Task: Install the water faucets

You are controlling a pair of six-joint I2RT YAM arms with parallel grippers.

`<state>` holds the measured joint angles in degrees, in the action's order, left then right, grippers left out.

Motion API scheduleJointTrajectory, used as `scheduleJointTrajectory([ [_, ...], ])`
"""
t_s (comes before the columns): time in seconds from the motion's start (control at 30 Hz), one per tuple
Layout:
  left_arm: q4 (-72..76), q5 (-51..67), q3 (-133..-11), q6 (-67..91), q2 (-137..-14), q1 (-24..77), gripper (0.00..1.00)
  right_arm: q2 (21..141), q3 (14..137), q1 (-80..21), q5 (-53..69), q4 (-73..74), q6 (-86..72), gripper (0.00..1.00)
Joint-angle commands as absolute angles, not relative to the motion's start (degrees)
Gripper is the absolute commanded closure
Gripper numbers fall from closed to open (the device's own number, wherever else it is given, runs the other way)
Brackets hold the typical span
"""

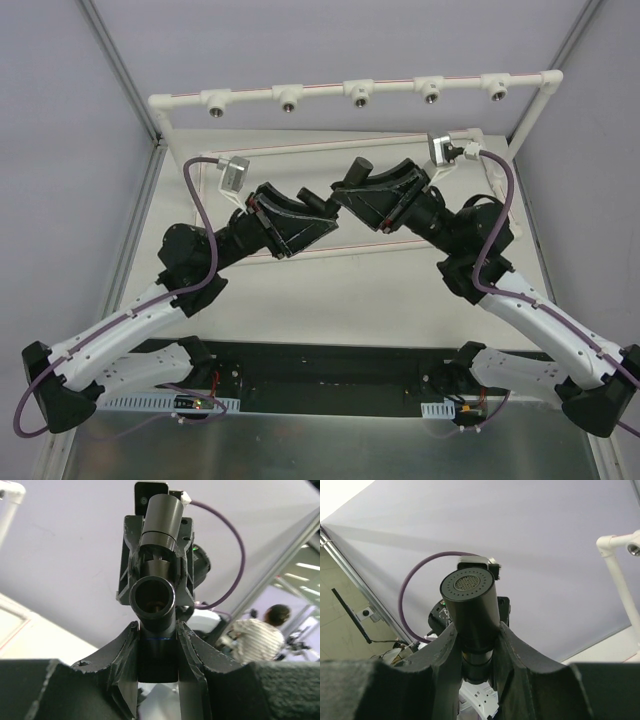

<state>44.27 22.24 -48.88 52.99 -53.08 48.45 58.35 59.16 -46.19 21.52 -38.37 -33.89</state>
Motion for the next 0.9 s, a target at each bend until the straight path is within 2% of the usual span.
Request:
scheduleJointTrajectory([
  [0.0,32.4,18.6,-54.7,35.7,-47.9,49.0,1.0,55.9,62.2,-47.2,18.6,-35.2,-31.5,1.0],
  [0.27,21.5,9.6,-57.1,16.8,-45.8,49.0,1.0,55.9,63.9,-48.3,12.8,-30.0,-31.1,1.0],
  [0.57,22.3,5.3,-55.4,0.5,-47.8,49.2,1.0,57.2,65.5,-49.0,1.3,-25.6,-33.3,1.0],
  [0.87,22.6,1.8,-54.8,-27.1,-51.9,50.1,1.0,60.1,69.8,-49.0,-11.4,-17.6,-39.8,1.0],
])
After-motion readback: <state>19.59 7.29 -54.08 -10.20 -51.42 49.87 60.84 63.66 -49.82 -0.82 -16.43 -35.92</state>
